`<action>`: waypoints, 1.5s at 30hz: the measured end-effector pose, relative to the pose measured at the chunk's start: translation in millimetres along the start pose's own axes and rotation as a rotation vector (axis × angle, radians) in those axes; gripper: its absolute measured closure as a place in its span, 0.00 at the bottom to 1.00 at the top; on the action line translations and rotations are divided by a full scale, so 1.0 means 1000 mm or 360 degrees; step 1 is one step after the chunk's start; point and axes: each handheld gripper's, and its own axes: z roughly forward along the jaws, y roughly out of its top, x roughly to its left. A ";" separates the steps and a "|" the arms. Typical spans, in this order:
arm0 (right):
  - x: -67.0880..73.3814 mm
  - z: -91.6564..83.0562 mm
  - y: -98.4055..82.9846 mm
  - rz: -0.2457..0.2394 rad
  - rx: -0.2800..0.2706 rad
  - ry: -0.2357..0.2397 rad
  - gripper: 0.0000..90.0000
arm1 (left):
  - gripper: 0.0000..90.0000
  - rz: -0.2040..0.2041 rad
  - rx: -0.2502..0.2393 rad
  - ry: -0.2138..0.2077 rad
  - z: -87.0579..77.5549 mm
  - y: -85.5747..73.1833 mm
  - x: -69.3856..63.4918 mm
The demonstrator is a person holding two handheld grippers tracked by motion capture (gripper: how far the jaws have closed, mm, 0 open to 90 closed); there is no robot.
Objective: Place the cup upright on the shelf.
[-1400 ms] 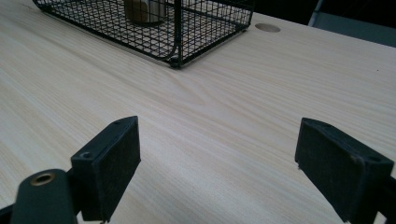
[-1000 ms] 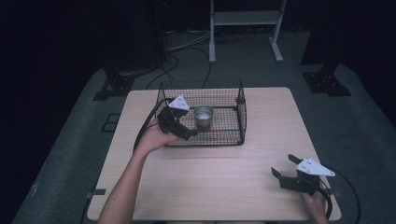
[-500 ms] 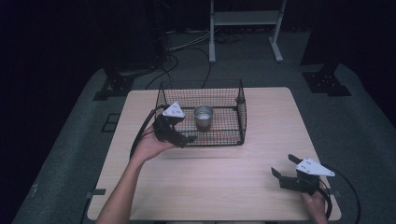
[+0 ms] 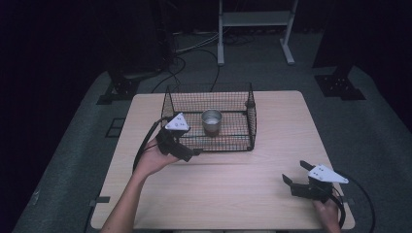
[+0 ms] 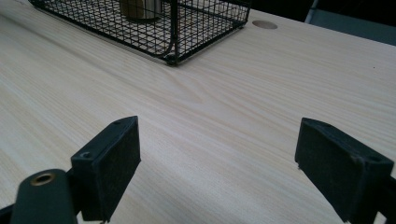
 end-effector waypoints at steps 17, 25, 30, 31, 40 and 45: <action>0.001 0.000 0.000 -0.0004 0.0006 -0.0005 0.15 | 0.08 -0.0030 -0.0025 0.0003 -0.004 -0.029 -0.010; 0.001 0.000 0.000 -0.0005 0.0012 -0.0006 0.15 | 0.08 -0.0062 -0.0070 0.0009 -0.008 -0.042 -0.013; 0.001 0.000 0.000 -0.0007 0.0012 -0.0007 0.15 | 0.08 -0.0077 -0.0084 0.0017 -0.010 -0.048 -0.015; 0.001 0.000 0.000 -0.0006 0.0013 -0.0007 0.15 | 0.08 -0.0077 -0.0084 0.0014 -0.010 -0.050 -0.016; 0.001 0.000 0.000 -0.0011 0.0012 -0.0007 0.15 | 0.08 -0.0084 -0.0099 0.0043 -0.013 -0.060 -0.020; 0.001 0.000 0.000 -0.0011 0.0012 -0.0007 0.15 | 0.08 -0.0088 -0.0107 0.0060 -0.016 -0.064 -0.023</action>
